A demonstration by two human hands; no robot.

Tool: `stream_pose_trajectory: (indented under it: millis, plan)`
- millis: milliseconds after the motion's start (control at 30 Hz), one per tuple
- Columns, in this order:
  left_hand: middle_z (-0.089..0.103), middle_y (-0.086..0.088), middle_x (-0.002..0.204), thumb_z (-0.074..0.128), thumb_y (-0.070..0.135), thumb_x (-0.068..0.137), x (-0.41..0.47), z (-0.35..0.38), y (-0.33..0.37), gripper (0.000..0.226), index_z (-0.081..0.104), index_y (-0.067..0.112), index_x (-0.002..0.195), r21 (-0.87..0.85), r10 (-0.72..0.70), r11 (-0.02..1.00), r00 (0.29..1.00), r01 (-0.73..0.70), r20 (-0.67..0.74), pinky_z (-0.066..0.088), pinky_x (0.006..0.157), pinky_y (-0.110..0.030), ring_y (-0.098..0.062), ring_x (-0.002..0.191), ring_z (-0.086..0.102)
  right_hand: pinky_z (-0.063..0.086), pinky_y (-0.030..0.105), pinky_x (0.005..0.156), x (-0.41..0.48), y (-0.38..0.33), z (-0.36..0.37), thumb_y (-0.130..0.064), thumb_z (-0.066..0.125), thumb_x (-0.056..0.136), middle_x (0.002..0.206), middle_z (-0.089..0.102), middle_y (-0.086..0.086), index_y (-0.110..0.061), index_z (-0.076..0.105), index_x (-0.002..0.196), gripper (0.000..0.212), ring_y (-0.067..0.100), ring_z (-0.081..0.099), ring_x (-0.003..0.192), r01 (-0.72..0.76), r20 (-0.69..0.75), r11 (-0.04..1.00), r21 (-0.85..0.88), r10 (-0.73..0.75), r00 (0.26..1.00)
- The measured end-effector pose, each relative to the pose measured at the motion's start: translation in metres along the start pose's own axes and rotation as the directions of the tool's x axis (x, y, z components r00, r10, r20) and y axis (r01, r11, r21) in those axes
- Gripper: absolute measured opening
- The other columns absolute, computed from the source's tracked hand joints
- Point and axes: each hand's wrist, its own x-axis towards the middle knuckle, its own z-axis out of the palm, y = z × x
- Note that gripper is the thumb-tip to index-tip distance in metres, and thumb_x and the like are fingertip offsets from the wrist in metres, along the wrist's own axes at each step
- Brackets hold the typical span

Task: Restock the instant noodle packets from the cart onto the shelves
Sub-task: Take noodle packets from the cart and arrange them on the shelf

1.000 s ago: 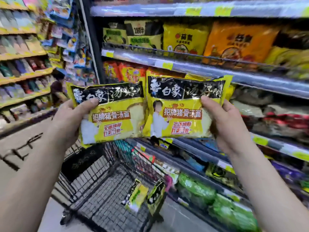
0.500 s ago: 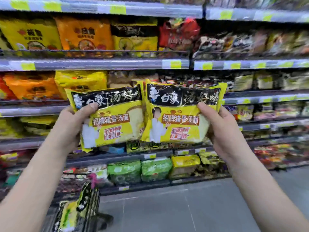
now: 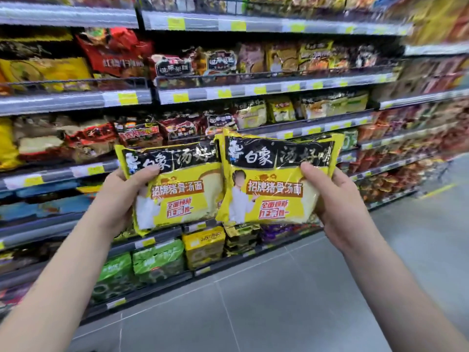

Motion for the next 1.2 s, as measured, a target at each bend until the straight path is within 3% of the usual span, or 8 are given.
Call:
stream_pose_trajectory:
  millis: [100,367,500,600,700,967,1033,1200]
  plan:
    - [0.077,-0.008,0.083,0.098,0.058,0.027,-0.004,0.053,-0.002,0.102,0.054,0.012,0.106,0.039,0.003,0.999,1.0,-0.004,0.019,0.059,0.072,-0.042,-0.024,0.07,0.075,0.059,0.027,0.06,0.005,-0.019,-0.048,-0.023,0.068,0.094,0.085,0.079,0.001,-0.018,0.067,0.097,0.006,0.016,0.075,0.074,0.019,-0.027,1.0,0.001,-0.019,0.999]
    - [0.079,-0.008,0.096,0.092,0.069,0.033,0.011,0.149,-0.007,0.093,0.065,0.015,0.102,0.124,0.054,0.99,0.996,-0.062,0.067,0.054,0.095,-0.053,-0.027,0.09,0.076,0.059,0.027,0.058,0.034,-0.046,-0.13,-0.024,0.068,0.094,0.085,0.078,0.001,-0.017,0.066,0.097,0.008,0.016,0.076,0.073,0.043,-0.049,0.999,0.012,-0.043,0.998]
    - [0.079,-0.009,0.101,0.091,0.063,0.046,0.039,0.179,-0.011,0.095,0.063,0.006,0.117,0.108,0.056,0.992,0.997,-0.062,0.056,0.056,0.092,-0.048,-0.029,0.094,0.075,0.06,0.029,0.06,0.066,-0.043,-0.147,-0.024,0.069,0.093,0.085,0.079,0.003,-0.015,0.066,0.098,0.01,0.017,0.076,0.074,0.039,-0.045,0.999,0.01,-0.038,0.998]
    - [0.079,-0.008,0.101,0.079,0.044,0.069,0.069,0.196,-0.021,0.06,0.064,0.007,0.115,0.107,0.07,0.991,0.996,-0.076,0.061,0.055,0.086,-0.041,-0.025,0.091,0.074,0.061,0.029,0.064,0.1,-0.035,-0.154,-0.024,0.068,0.094,0.089,0.079,0.004,-0.013,0.065,0.103,0.014,0.018,0.077,0.079,0.029,-0.024,1.0,0.002,-0.029,0.999]
    - [0.078,-0.005,0.1,0.077,0.041,0.071,0.109,0.207,-0.03,0.048,0.067,0.011,0.106,0.122,0.079,0.989,0.996,-0.084,0.041,0.052,0.082,-0.036,-0.023,0.092,0.072,0.061,0.028,0.065,0.148,-0.027,-0.155,-0.024,0.067,0.095,0.09,0.08,0.002,-0.013,0.064,0.105,0.015,0.017,0.077,0.08,0.03,0.004,0.999,-0.019,-0.03,1.0]
    - [0.076,-0.006,0.106,0.081,0.043,0.073,0.241,0.231,-0.041,0.049,0.065,0.014,0.109,0.098,0.125,0.987,0.992,-0.123,-0.009,0.054,0.097,-0.048,-0.026,0.1,0.071,0.061,0.029,0.064,0.293,-0.012,-0.145,-0.026,0.068,0.094,0.086,0.078,-0.001,-0.015,0.063,0.103,0.014,0.015,0.076,0.079,0.002,0.028,0.999,-0.04,-0.001,1.0]
    - [0.075,-0.012,0.114,0.086,0.049,0.072,0.273,0.239,-0.045,0.064,0.065,0.01,0.117,0.121,0.139,0.983,0.99,-0.137,-0.002,0.052,0.1,-0.051,-0.031,0.108,0.07,0.063,0.031,0.067,0.325,-0.006,-0.149,-0.027,0.069,0.094,0.087,0.078,0.0,-0.016,0.064,0.102,0.014,0.017,0.076,0.08,-0.008,0.027,0.999,-0.053,0.009,1.0]
    - [0.076,-0.01,0.112,0.083,0.046,0.073,0.338,0.263,-0.067,0.066,0.061,0.007,0.122,0.132,0.126,0.984,0.992,-0.121,-0.025,0.057,0.088,-0.04,-0.024,0.102,0.074,0.065,0.036,0.068,0.395,0.021,-0.161,-0.031,0.071,0.084,0.085,0.078,0.002,-0.016,0.063,0.096,0.021,0.018,0.076,0.078,-0.045,0.035,0.999,-0.03,0.046,0.998]
